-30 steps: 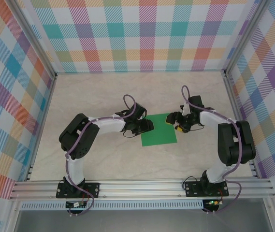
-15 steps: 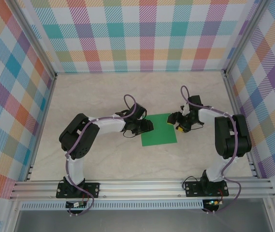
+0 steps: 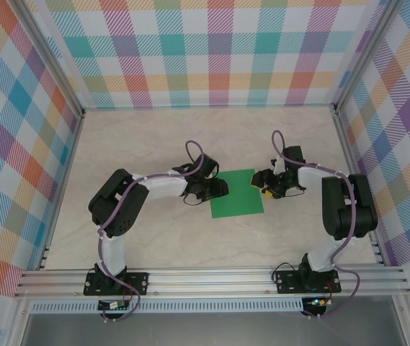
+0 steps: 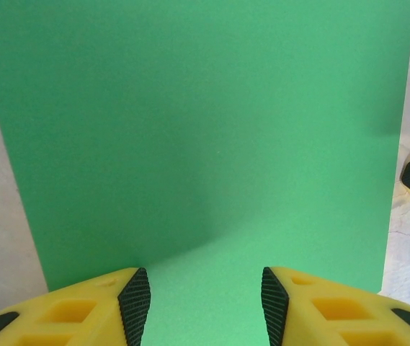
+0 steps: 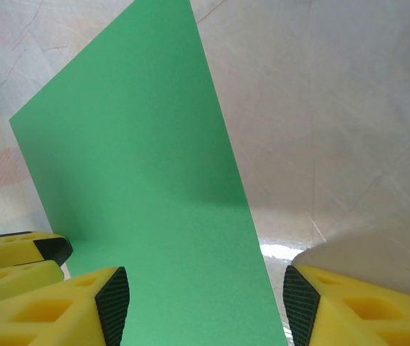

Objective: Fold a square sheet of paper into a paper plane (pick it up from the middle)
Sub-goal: First fold in half a square sheet of paper at the center of the table.

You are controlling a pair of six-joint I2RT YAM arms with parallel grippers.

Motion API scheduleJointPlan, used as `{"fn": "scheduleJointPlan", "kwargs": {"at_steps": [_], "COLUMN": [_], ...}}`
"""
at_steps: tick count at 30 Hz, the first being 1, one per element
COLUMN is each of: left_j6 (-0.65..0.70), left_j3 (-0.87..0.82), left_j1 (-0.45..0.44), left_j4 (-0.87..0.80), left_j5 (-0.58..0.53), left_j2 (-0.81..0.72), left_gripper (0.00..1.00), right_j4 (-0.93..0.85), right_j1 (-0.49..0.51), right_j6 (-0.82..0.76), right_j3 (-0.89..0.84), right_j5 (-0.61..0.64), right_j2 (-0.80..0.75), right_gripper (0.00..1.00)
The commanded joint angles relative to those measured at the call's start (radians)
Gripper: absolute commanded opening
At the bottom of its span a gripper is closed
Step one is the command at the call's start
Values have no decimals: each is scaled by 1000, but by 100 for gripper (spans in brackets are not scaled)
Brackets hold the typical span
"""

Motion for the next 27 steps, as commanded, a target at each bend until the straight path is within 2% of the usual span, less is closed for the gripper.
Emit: {"fn": "scheduleJointPlan", "kwargs": {"at_steps": [1, 13, 27], "left_j6": [19, 26, 42], "left_j3": [1, 14, 20], "left_j1": [-11, -16, -16], "left_j4": [-68, -88, -112], "left_j5": [6, 1, -9], "left_j2": [52, 58, 63], "left_gripper": [49, 48, 48], "right_j4": [-72, -104, 13], "right_j1": [46, 57, 54], "right_j6": [-1, 4, 61], "right_j3": [-29, -22, 28], "right_j5": [-84, -43, -211], "right_j2": [7, -7, -14], "right_gripper": [61, 59, 64]}}
